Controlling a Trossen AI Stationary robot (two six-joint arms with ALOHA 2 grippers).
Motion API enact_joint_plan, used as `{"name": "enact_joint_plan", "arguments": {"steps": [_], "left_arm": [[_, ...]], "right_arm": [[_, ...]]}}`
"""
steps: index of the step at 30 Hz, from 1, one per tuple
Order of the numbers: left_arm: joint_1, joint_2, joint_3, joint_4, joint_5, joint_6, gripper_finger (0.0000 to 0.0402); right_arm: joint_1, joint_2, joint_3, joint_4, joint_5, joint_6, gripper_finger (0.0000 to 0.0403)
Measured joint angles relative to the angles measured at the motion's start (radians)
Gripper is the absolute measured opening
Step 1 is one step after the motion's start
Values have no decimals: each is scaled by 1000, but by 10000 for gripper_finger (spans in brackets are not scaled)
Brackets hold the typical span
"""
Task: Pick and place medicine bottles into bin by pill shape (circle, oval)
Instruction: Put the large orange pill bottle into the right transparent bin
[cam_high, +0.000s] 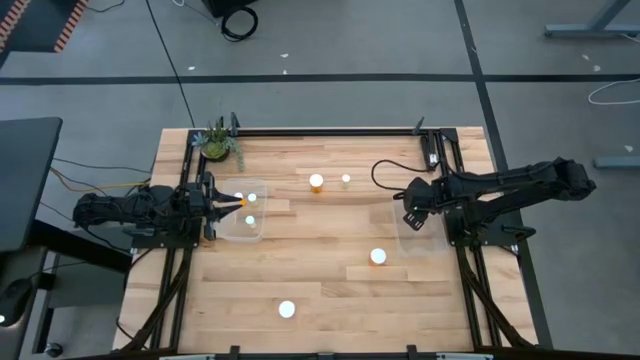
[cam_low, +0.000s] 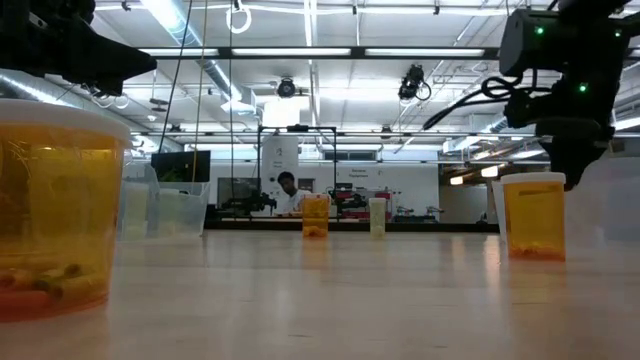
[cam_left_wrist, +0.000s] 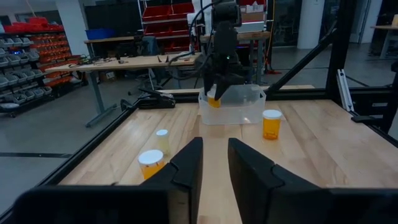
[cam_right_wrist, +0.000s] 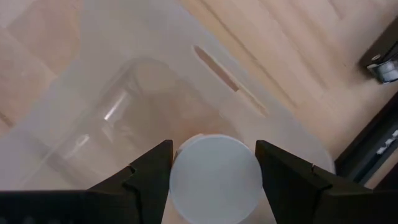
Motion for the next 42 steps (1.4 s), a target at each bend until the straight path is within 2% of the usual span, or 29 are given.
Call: {"name": "enact_joint_plan", "arguments": {"steps": [6,16,23,31,42], "left_arm": [[0,0,0,0,0,0,82],[0,0,0,0,0,0,91],[0,0,0,0,0,0,83],[0,0,0,0,0,0,91],[0,0,0,0,0,0,81]], "right_arm": [[0,-13,-22,24,-4,16,229],[-33,-123,-24,16,-4,42,232],[-80,-121,-24,12,-1,23,245],[-93,-121,-22,12,0,4,249],[-90,-121,75,10,-11,-23,248]]}}
